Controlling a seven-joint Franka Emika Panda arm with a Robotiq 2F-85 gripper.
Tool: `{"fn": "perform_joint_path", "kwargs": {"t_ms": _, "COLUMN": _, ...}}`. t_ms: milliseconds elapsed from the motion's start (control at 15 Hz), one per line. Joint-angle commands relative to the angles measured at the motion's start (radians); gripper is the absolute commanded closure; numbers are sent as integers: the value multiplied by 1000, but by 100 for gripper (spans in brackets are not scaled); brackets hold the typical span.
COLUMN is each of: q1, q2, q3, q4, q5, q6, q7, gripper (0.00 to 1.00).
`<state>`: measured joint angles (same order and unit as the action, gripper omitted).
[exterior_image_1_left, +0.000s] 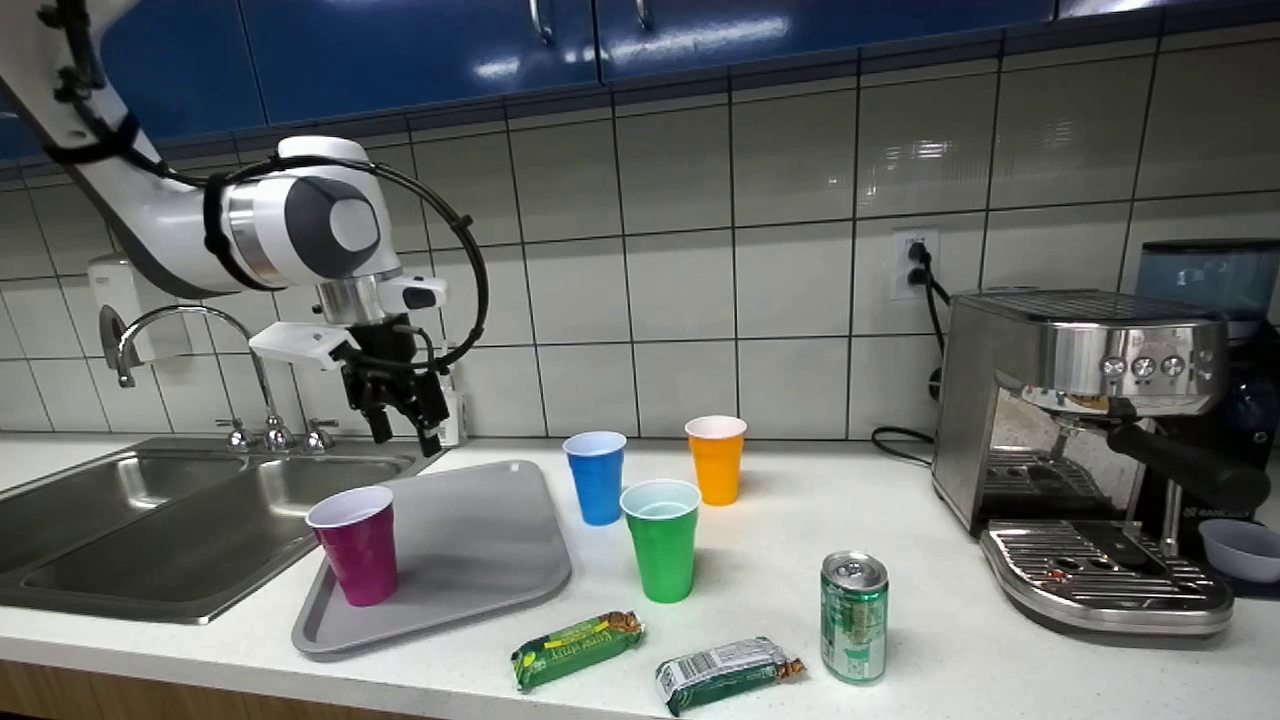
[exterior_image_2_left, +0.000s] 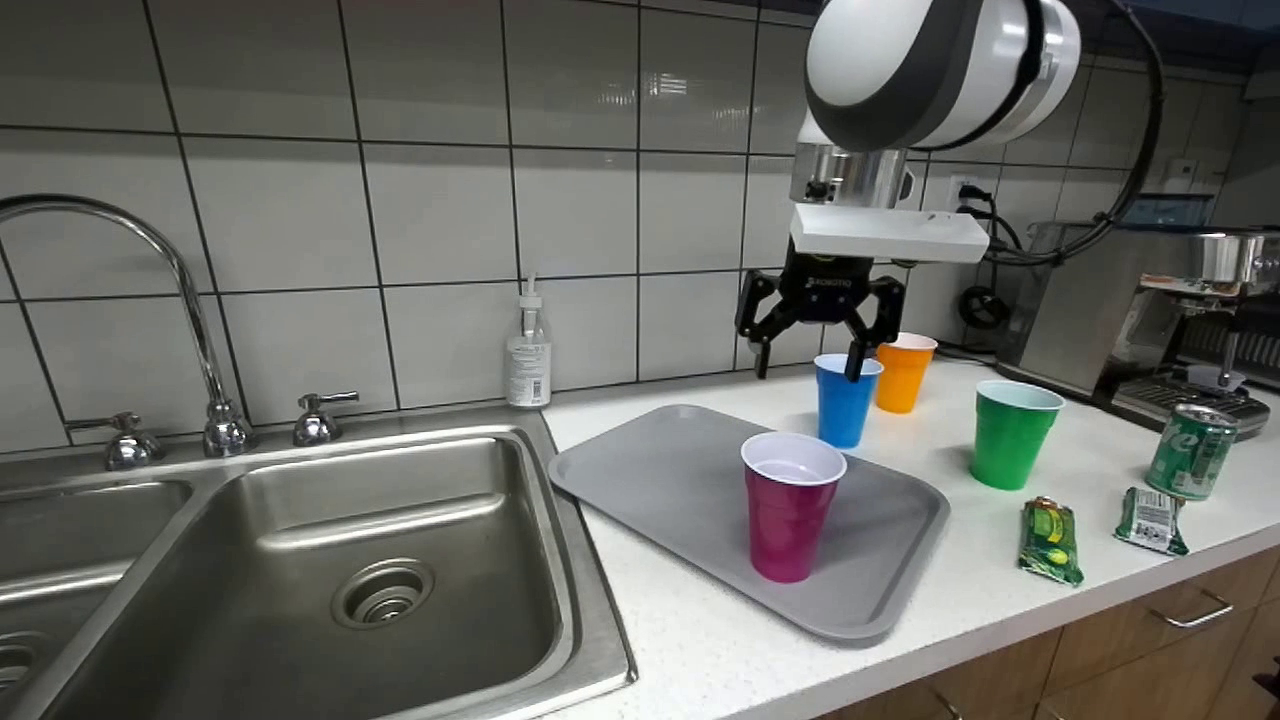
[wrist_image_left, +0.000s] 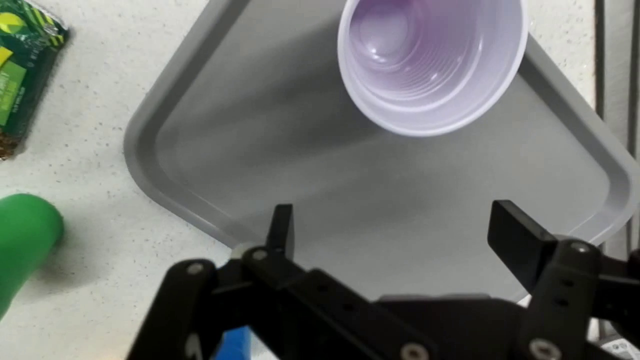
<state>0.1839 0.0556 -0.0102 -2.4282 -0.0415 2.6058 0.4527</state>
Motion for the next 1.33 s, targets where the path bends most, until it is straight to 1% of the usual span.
{"fn": "perform_joint_path", "kwargs": {"t_ms": 0, "q1": -31, "q2": -126, "q3": 46, "q4": -110, "q5": 57, "q6": -44, "q7": -109, "gripper": 0}}
{"fn": "perform_joint_path", "kwargs": {"t_ms": 333, "q1": -38, "q2": -198, "q3": 57, "q4": -208, "q5": 89, "q6": -103, "q7": -195, "gripper": 0}}
{"fn": "perform_joint_path", "kwargs": {"t_ms": 600, "q1": -61, "q2": -201, "q3": 52, "q4": -259, "q5": 65, "q6": -95, "q7": -202, "gripper": 0}}
{"fn": "perform_joint_path", "kwargs": {"t_ms": 933, "q1": -85, "q2": -160, "q3": 52, "q4": -261, "q5": 58, "q6": -70, "q7": -195, "gripper": 0}}
{"fn": "perform_joint_path", "kwargs": {"t_ms": 1267, "q1": -81, "q2": -113, "q3": 59, "q4": -233, "q5": 67, "q6": -61, "q7": -194, "gripper": 0}}
